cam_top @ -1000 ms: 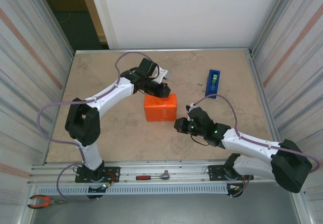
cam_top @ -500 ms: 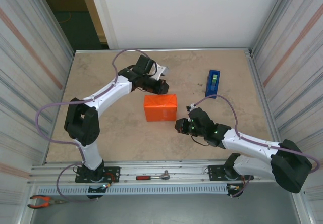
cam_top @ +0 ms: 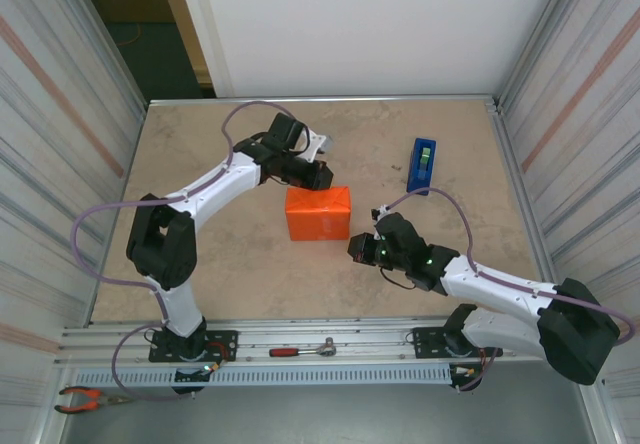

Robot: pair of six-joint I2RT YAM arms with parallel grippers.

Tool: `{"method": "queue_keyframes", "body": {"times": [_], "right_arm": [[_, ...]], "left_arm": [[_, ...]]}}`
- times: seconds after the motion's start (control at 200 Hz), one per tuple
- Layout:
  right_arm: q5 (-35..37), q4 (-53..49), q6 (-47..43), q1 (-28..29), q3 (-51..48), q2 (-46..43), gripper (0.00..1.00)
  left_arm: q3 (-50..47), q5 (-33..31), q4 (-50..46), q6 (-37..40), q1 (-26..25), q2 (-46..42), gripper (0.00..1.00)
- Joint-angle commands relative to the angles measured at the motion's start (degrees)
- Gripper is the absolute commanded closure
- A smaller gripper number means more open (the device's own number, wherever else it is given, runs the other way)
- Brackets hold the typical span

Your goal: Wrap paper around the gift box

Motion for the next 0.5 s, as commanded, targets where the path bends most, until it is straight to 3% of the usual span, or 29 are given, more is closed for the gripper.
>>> {"method": "queue_keyframes", "body": {"times": [0.0, 0.15, 0.215, 0.306, 0.361, 0.491], "right_arm": [[0.03, -2.17, -1.18, -0.78, 1.04, -1.44, 1.00], [-0.28, -4.35, -2.02, -2.40, 1.16, -2.75, 0.99], [-0.85, -5.79, -2.85, -3.79, 1.28, -3.54, 0.85], [-1.64, -8.23, -4.52, -5.91, 1.77, -4.61, 0.52], [-2.36, -9.70, -5.70, -7.06, 2.37, -4.80, 0.37], [-3.65, -13.39, -9.38, -8.45, 4.80, -4.30, 0.20]], "left_arm": [[4.36, 0.52, -0.09, 0.16, 2.05, -3.15, 0.82], [3.68, -0.63, 1.16, -0.51, 5.37, -8.09, 0.65], [0.47, -1.27, 2.41, -1.24, 6.84, -11.44, 0.56], [-6.38, -3.02, 4.54, -2.89, 8.46, -17.31, 0.40], [-10.81, -3.81, 4.81, -3.63, 9.12, -21.09, 0.30], [-22.58, -6.63, 5.72, -5.92, 9.41, -30.35, 0.10]]}}
